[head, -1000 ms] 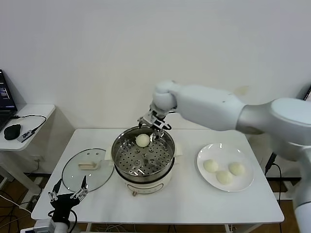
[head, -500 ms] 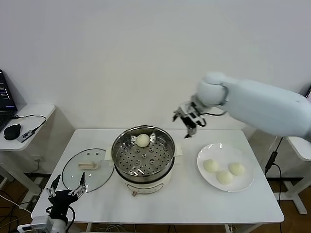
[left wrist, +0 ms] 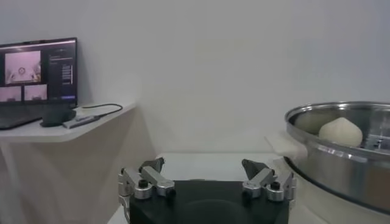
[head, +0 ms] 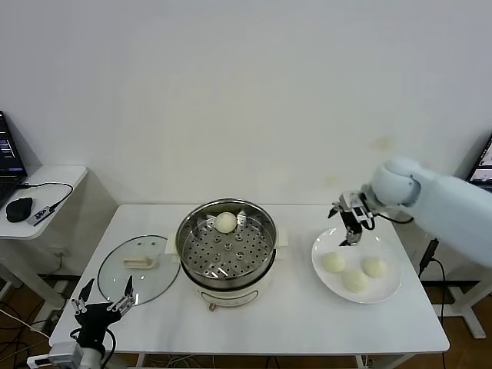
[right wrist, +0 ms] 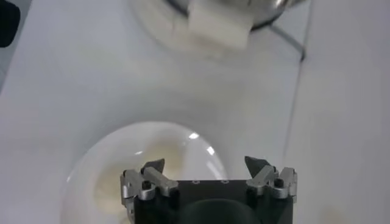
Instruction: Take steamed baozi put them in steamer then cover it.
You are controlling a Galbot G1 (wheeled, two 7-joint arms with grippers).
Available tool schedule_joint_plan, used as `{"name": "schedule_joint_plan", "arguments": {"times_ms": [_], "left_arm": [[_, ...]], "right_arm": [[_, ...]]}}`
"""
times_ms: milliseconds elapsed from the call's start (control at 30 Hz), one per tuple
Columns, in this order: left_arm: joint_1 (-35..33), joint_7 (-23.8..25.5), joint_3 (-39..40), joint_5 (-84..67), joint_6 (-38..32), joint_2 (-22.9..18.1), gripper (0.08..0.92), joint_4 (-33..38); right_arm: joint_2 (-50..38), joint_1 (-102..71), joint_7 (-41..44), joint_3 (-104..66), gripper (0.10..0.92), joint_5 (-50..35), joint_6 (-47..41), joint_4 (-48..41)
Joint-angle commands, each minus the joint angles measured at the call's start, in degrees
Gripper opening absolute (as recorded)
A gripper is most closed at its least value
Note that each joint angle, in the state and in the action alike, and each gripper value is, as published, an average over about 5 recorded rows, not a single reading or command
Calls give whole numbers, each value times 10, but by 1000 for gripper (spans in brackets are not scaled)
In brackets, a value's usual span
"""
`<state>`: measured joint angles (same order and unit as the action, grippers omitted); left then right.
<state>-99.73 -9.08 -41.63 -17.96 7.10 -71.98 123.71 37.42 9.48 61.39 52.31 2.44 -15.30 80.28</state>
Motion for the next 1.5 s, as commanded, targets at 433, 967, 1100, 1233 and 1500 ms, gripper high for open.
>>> {"name": "schedule_joint_plan", "arguments": {"times_ms": [433,967,1100,1233,1500], "left_arm": [[-8,1,1,6,-1,-6,823,-1],[1,1,3,7,0,1,823,-9],[3,1,4,7,0,0,823,-10],[3,1,3,7,0,1,823,-10],[2,0,2,7,0,1,823,-5]], "right_arm": [[77,-136,-6,-74,823,82,2,-120],[103,-151,-27,-102,806,94,5,-157],[103,-150,-24,-102,755,96,4,-157],[100,-144,-13,-101,706,96,5,-155],[98,-97,6,-80,629,78,5,-149]]}}
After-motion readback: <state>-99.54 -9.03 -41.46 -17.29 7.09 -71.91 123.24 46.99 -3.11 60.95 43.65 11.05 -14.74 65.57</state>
